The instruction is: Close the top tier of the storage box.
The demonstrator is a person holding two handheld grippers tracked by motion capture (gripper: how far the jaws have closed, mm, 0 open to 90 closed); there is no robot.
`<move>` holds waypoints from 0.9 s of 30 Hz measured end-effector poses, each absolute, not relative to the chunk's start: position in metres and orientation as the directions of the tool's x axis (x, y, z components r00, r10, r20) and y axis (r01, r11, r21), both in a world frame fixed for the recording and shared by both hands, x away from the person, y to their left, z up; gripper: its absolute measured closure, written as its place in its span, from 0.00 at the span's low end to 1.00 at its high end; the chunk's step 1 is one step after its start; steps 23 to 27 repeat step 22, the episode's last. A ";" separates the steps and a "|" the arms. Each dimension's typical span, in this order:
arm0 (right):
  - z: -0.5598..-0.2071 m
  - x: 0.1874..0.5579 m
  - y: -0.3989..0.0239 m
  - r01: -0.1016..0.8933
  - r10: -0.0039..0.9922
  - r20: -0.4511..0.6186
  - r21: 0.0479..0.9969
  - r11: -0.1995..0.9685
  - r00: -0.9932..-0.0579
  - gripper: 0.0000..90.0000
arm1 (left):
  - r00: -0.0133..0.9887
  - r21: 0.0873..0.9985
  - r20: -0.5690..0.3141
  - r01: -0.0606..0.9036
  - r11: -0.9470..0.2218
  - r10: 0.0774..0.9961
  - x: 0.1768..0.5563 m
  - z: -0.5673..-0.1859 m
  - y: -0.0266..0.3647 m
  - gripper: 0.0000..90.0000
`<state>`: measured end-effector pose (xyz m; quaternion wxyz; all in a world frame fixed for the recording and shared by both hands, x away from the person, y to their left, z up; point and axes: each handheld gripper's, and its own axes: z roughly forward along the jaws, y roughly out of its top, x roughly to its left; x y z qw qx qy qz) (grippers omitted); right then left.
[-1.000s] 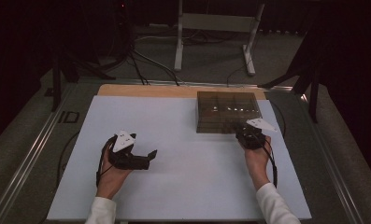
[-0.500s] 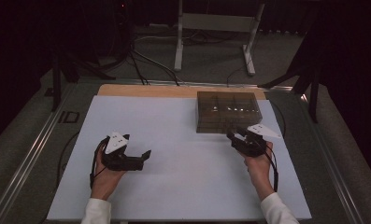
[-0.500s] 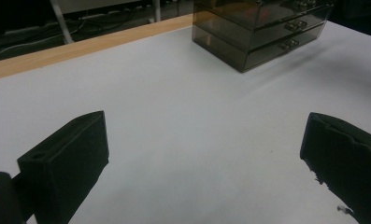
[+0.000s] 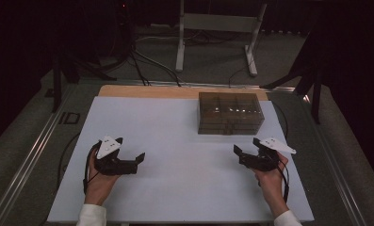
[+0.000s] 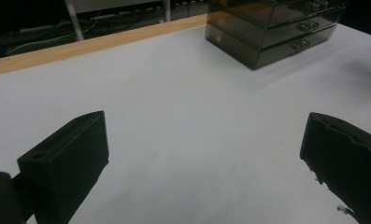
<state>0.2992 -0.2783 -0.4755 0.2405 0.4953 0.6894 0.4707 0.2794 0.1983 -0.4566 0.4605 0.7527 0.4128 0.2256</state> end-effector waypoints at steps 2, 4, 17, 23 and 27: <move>-0.475 0.294 -0.281 0.448 0.905 0.138 0.892 0.064 -0.403 0.04 | 0.553 0.882 -0.041 0.412 -0.230 0.832 0.279 -0.457 0.200 0.03; -0.475 0.289 -0.283 0.431 0.900 0.120 0.899 0.082 -0.420 0.03 | 0.547 0.885 -0.045 0.410 -0.221 0.836 0.279 -0.456 0.202 0.03; -0.483 0.264 -0.298 0.361 0.902 0.116 0.931 0.047 -0.417 0.03 | 0.540 0.895 -0.046 0.395 -0.205 0.840 0.278 -0.457 0.205 0.03; -0.484 0.258 -0.301 0.349 0.905 0.102 0.936 0.053 -0.412 0.03 | 0.542 0.898 -0.045 0.390 -0.204 0.839 0.278 -0.458 0.205 0.03; -0.484 0.258 -0.301 0.349 0.905 0.102 0.936 0.053 -0.412 0.03 | 0.542 0.898 -0.045 0.390 -0.204 0.839 0.278 -0.458 0.205 0.03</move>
